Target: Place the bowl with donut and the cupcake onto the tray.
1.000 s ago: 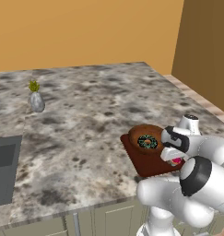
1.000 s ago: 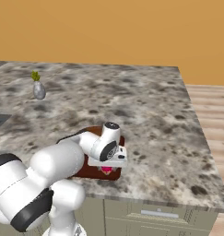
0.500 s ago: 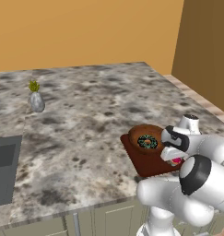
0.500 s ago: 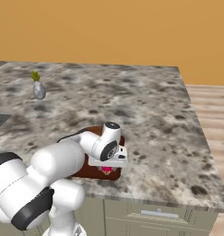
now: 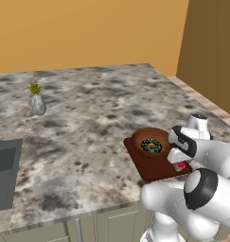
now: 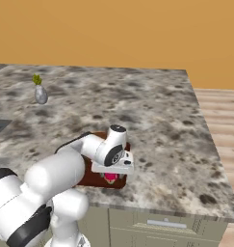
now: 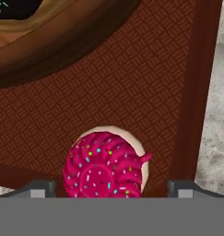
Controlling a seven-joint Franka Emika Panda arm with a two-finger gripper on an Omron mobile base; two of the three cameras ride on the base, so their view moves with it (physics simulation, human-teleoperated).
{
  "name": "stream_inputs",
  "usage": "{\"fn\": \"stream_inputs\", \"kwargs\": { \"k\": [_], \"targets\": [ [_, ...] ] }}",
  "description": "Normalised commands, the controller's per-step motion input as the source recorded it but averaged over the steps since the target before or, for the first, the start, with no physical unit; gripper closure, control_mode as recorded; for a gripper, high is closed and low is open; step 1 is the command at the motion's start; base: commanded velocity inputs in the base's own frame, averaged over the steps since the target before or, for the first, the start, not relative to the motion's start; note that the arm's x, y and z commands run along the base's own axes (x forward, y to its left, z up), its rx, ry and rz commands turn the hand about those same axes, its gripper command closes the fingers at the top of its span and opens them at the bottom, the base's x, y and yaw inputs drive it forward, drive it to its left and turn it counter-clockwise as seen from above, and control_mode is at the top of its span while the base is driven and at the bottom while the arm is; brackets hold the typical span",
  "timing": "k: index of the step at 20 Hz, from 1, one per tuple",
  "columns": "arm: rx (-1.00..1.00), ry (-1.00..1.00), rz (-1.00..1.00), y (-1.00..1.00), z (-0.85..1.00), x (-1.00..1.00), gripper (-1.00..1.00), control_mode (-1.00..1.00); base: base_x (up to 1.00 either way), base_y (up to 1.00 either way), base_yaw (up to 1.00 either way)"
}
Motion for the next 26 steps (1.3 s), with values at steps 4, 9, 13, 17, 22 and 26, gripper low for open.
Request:
{"fn": "stream_inputs", "kwargs": {
  "k": [4,9,13,17,22,26],
  "targets": [
    [0.00,-0.04,0.00,0.08,0.32,-0.01,-1.00,-1.00,0.00,0.00,0.00],
    [0.00,-0.08,0.00,0.08,0.56,-0.42,-1.00,-1.00,0.00,0.00,0.00],
    [0.00,-0.10,0.00,0.38,0.53,-0.42,-1.00,-1.00,0.00,0.00,0.00],
    [0.00,-0.12,0.00,0.53,0.34,-0.10,-1.00,-1.00,0.00,0.00,0.00],
    [0.00,-0.12,0.00,0.51,0.24,-0.12,-1.00,-1.00,0.00,0.00,0.00],
    [0.00,-0.15,-0.08,0.33,0.17,-0.22,-1.00,-1.00,0.00,0.00,0.00]
  ]
}}
